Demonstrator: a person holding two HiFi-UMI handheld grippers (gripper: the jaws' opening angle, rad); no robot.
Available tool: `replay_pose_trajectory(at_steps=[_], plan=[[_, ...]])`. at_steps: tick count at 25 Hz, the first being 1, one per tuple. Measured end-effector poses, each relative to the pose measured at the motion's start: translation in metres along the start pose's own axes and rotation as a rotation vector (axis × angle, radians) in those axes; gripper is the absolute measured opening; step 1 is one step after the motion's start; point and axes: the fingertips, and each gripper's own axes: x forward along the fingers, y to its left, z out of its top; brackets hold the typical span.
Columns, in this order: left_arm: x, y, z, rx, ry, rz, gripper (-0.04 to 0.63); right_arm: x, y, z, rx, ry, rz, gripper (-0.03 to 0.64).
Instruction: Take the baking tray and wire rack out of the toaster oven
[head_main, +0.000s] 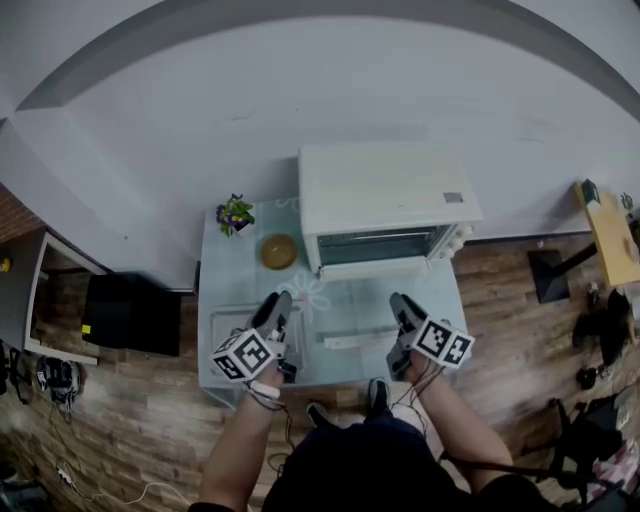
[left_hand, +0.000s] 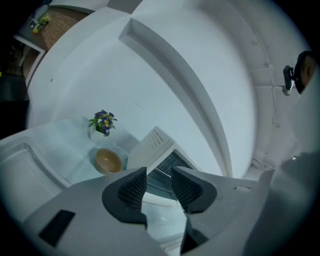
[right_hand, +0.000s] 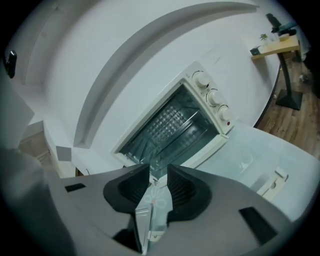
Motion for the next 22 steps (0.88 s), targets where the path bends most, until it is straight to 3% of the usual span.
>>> replay_pose_trajectory(at_steps=[2,6,11,16,22], plan=[[0.026,-0.02,-0.009,-0.032,-0.001,-0.02,0.15,-0.001,-0.014,0.023,0.045,-0.027,0.01,0.115],[0.075,-0.047,-0.031,-0.167,0.0,-0.055,0.15,0.003,-0.045,0.061,0.088,-0.072,-0.002,0.117],[0.135,-0.051,-0.055,-0.236,-0.014,-0.014,0.15,0.02,-0.082,0.088,0.192,-0.1,-0.011,0.12],[0.179,-0.036,-0.065,-0.387,-0.11,0.038,0.15,0.041,-0.104,0.106,0.288,-0.111,-0.004,0.077],[0.214,-0.022,-0.058,-0.498,-0.212,0.066,0.152,0.08,-0.125,0.118,0.388,-0.108,0.022,0.14]])
